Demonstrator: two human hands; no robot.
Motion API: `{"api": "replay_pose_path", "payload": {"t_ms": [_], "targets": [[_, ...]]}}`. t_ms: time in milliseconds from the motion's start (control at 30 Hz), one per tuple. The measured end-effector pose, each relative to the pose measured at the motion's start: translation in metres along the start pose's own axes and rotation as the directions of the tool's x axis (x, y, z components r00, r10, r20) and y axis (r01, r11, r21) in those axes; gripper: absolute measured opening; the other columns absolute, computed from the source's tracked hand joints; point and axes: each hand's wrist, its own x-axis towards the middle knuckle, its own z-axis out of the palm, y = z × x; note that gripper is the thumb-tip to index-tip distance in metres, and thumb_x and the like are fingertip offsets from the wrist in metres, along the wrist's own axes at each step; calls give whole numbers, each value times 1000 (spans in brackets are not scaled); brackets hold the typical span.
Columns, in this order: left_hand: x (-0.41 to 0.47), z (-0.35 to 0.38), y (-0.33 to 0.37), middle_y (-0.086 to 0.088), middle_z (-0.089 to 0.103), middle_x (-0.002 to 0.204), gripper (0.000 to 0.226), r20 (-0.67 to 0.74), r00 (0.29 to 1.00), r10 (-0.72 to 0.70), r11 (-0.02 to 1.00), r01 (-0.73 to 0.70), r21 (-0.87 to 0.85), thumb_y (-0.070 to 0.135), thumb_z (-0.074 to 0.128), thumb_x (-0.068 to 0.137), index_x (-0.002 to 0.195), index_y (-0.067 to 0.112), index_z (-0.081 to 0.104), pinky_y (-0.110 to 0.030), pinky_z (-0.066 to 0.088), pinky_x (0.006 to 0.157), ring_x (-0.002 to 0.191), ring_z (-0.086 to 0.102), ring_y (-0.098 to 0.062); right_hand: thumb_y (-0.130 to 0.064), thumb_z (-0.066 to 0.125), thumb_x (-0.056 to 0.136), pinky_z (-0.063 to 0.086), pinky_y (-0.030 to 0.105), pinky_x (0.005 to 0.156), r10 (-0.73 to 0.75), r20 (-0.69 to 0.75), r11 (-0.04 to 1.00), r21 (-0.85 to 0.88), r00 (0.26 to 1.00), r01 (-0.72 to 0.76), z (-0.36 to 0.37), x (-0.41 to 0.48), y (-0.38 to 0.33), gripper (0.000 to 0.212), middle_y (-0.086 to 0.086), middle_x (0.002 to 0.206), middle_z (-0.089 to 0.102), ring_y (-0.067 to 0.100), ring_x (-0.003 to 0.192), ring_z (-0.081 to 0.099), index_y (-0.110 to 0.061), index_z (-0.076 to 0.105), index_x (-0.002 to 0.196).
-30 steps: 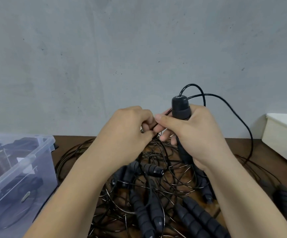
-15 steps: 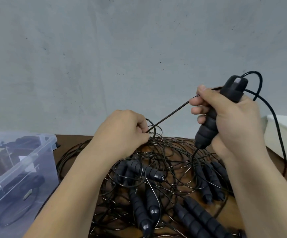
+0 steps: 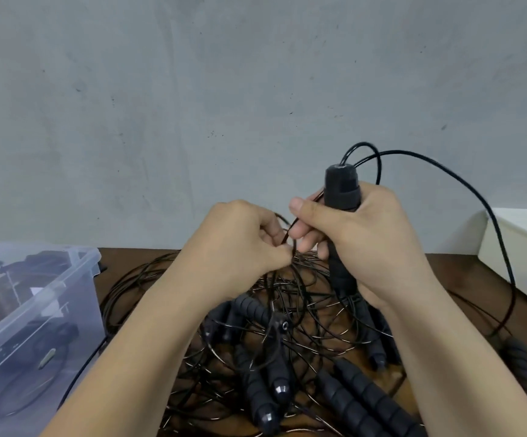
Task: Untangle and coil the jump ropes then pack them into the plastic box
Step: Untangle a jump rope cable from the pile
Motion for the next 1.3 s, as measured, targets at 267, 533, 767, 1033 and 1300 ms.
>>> {"api": "replay_pose_path", "payload": {"t_ms": [267, 533, 767, 1033, 1300], "targets": [[2, -5, -8, 11, 64, 62, 16, 107, 993, -39, 979, 17, 202, 31, 81, 83, 74, 27, 69, -16, 35, 49, 52, 51, -3, -16, 77, 97, 48, 23, 54, -4, -296, 935, 338, 955, 109, -43, 6, -18, 13, 7, 76, 74, 14, 63, 65, -10, 68, 90], [-2, -4, -1, 9, 61, 82, 17, -13, 988, 154, 960, -146, 239, 27, 69, 92, 79, 26, 59, -40, 52, 69, 74, 57, -10, -23, 83, 89, 45, 24, 49, 93, 99, 990, 95, 991, -103, -19, 6, -5, 25, 13, 87, 80, 15, 54, 62, -6, 72, 104], [-6, -9, 1, 9, 59, 93, 10, 11, 957, 291, 944, -289, 158, 20, 58, 93, 89, 28, 62, -42, 51, 72, 84, 57, -11, -22, 80, 96, 47, 28, 48, -26, 65, 998, -52, 998, 30, -3, 0, -3, 17, 10, 74, 77, 20, 52, 63, -11, 69, 93], [-2, -16, -7, 12, 63, 78, 12, 44, 997, 66, 964, -75, 257, 33, 76, 86, 79, 34, 67, -26, 48, 66, 73, 58, -4, -9, 78, 94, 46, 26, 49, -33, -110, 996, 81, 993, 42, -12, 0, -14, 15, 10, 72, 76, 17, 54, 64, -8, 65, 87], [-1, -14, -15, 11, 51, 95, 17, 125, 988, 93, 976, -116, 187, 49, 69, 97, 86, 37, 74, -28, 40, 69, 77, 52, -3, -15, 75, 98, 44, 25, 50, 62, -207, 955, 296, 976, 2, -26, 9, -10, 18, 5, 73, 72, 14, 56, 60, -12, 64, 85]]}}
